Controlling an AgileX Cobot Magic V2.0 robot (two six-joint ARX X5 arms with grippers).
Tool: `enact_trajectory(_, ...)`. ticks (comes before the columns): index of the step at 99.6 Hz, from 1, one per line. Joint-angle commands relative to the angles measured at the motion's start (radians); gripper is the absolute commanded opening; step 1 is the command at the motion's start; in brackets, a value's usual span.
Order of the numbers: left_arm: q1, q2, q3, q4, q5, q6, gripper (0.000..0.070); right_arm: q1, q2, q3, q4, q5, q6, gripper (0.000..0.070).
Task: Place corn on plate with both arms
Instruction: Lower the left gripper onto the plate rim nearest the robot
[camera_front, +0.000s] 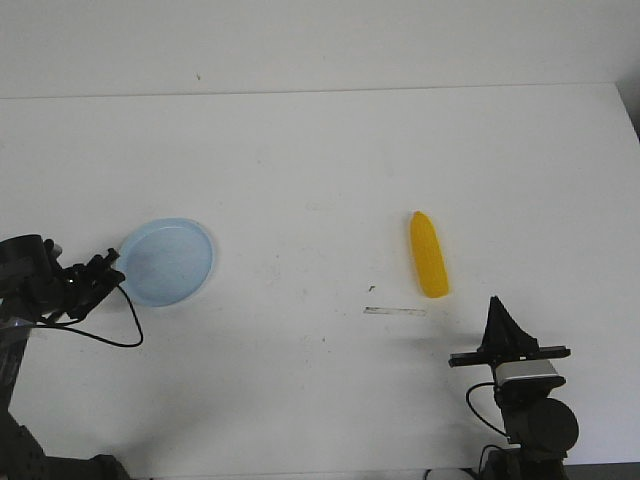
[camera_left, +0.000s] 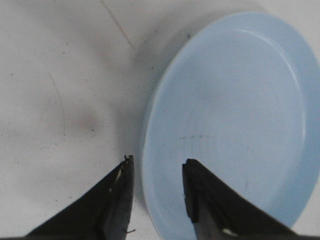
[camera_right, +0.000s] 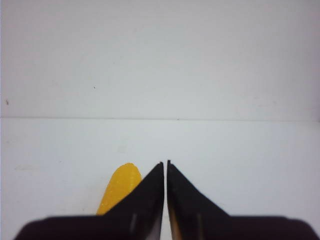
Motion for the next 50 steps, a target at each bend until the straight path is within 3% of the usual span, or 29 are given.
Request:
enact_trajectory(1, 0.006, 0.031, 0.016, -0.003, 0.006, -0.004, 0.0207, 0.001, 0.000, -0.001, 0.011, 0.000, 0.002, 0.0012)
enact_trajectory(50, -0.017, 0.076, 0.016, 0.055, 0.003, 0.026, 0.0205, 0.001, 0.000, -0.001, 0.011, 0.000, 0.002, 0.0012)
